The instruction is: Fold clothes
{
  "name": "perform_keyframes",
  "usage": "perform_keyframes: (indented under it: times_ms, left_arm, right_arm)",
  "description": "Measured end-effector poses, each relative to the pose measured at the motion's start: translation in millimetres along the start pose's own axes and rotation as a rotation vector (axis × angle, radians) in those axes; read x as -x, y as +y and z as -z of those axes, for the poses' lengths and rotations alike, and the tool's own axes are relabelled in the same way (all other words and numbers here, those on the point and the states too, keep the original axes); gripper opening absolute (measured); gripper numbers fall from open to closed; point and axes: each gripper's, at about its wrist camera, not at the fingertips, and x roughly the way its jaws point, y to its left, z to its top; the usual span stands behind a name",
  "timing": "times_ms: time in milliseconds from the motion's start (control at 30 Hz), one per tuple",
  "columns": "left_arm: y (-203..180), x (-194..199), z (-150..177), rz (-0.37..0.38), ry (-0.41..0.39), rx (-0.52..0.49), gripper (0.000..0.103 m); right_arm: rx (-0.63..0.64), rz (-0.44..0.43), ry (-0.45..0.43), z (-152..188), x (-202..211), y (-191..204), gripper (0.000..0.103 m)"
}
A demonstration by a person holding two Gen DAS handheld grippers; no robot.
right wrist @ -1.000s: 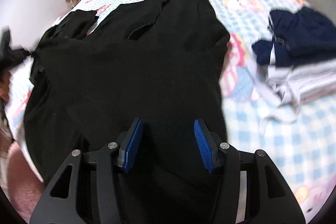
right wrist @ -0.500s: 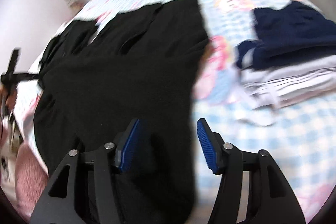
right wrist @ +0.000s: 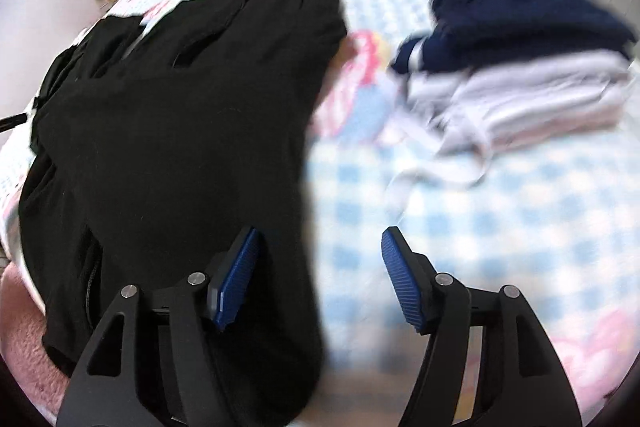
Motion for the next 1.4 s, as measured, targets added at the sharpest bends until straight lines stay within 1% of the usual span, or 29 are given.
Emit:
perform_keyframes:
  times_ms: [33, 100, 133, 200, 233, 267, 300, 333, 367, 433, 500, 567, 633, 667, 767, 833, 867, 900, 933, 967, 1000, 1067, 1100, 1133, 1167, 1233, 1267, 1333, 1400]
  left_arm:
    - [-4, 7, -1, 0.073, -0.029, 0.01, 0.051]
    - [-36, 15, -2, 0.176, -0.076, -0.064, 0.051]
    - [-53, 16, -3, 0.235, -0.086, -0.101, 0.051]
    - [-83, 9, -2, 0.39, -0.057, -0.122, 0.051]
    - [-96, 1, 1, 0.472, -0.015, -0.112, 0.051]
    - [-108, -11, 6, 0.506, 0.04, -0.11, 0.051]
    - [-116, -16, 14, 0.479, 0.07, -0.129, 0.051]
    - [-118, -23, 23, 0.427, 0.093, -0.165, 0.051]
    - [-120, -31, 33, 0.375, 0.116, -0.2, 0.052]
    - [-107, -41, 50, 0.325, 0.162, -0.211, 0.052]
    - [-90, -42, 54, 0.315, 0.189, -0.167, 0.053]
    - [-85, -29, 46, 0.35, 0.163, -0.112, 0.051]
    - [-96, -8, 33, 0.388, 0.087, -0.11, 0.051]
    - [-107, 4, 26, 0.41, 0.045, -0.128, 0.051]
    - [-140, 27, 18, 0.43, -0.035, -0.171, 0.053]
    - [-163, 21, 19, 0.462, -0.036, -0.171, 0.054]
    - [-175, 10, 22, 0.482, -0.004, -0.175, 0.054]
    - [-183, -2, 31, 0.484, 0.051, -0.194, 0.054]
    - [-193, -19, 43, 0.44, 0.125, -0.237, 0.054]
    - [-198, -30, 49, 0.409, 0.145, -0.267, 0.054]
    - [-198, -29, 57, 0.405, 0.136, -0.283, 0.054]
    - [-190, -21, 63, 0.391, 0.113, -0.299, 0.056]
    - [-186, -18, 62, 0.371, 0.118, -0.297, 0.056]
    - [-179, -13, 60, 0.358, 0.124, -0.274, 0.056]
    - [-173, -9, 59, 0.346, 0.129, -0.251, 0.056]
    - [-157, -1, 56, 0.347, 0.115, -0.201, 0.054]
    - [-153, 7, 54, 0.347, 0.085, -0.195, 0.054]
    - [-154, 24, 51, 0.353, 0.023, -0.21, 0.054]
    - [-163, 27, 47, 0.394, -0.008, -0.212, 0.055]
  right_arm:
    - [0.007, 0.006, -0.028, -5, 6, 3, 0.064]
    - [0.022, -0.06, -0.083, -18, 16, 14, 0.064]
    - [0.035, -0.099, -0.087, -23, 15, 23, 0.064]
    - [0.061, -0.153, -0.076, -33, 7, 39, 0.064]
    - [0.074, -0.166, -0.061, -38, 0, 46, 0.064]
    - [0.075, -0.186, -0.032, -40, -12, 52, 0.064]
    - [0.078, -0.18, 0.017, -34, -22, 51, 0.063]
    - [0.081, -0.172, 0.066, -29, -33, 49, 0.062]
    - [0.101, -0.152, 0.088, -25, -38, 49, 0.06]
    - [0.139, -0.144, 0.071, -11, -29, 38, 0.06]
    - [0.149, -0.129, 0.062, -3, -14, 26, 0.06]
    - [0.147, -0.092, 0.059, -4, -3, 18, 0.06]
    - [0.157, -0.044, 0.017, -9, 11, 20, 0.062]
    - [0.165, -0.066, -0.017, -15, 18, 23, 0.062]
    - [0.165, -0.068, -0.025, -24, 8, 30, 0.064]
    - [0.165, -0.069, -0.029, -30, 1, 34, 0.065]
    - [0.165, -0.07, -0.032, -33, -2, 36, 0.065]
    - [0.169, -0.052, 0.013, -26, -14, 32, 0.063]
    - [0.173, -0.033, 0.059, -18, -26, 27, 0.062]
    - [0.151, -0.066, 0.038, -9, -23, 15, 0.062]
    - [0.128, -0.102, 0.015, 0, -19, 4, 0.062]
    - [0.086, -0.128, 0.018, 5, -5, -14, 0.062]
    - [0.085, -0.098, 0.022, 6, 0, -19, 0.063]
    - [0.111, 0.004, 0.033, 7, 4, -25, 0.066]
    - [0.127, 0.035, 0.034, 8, 7, -31, 0.067]
    - [0.08, -0.014, 0.033, 10, 17, -50, 0.067]
    - [0.048, -0.033, 0.032, 9, 22, -57, 0.067]
    - [0.012, -0.061, -0.001, 3, 33, -65, 0.067]
    - [0.016, -0.082, -0.056, -14, 43, -64, 0.067]
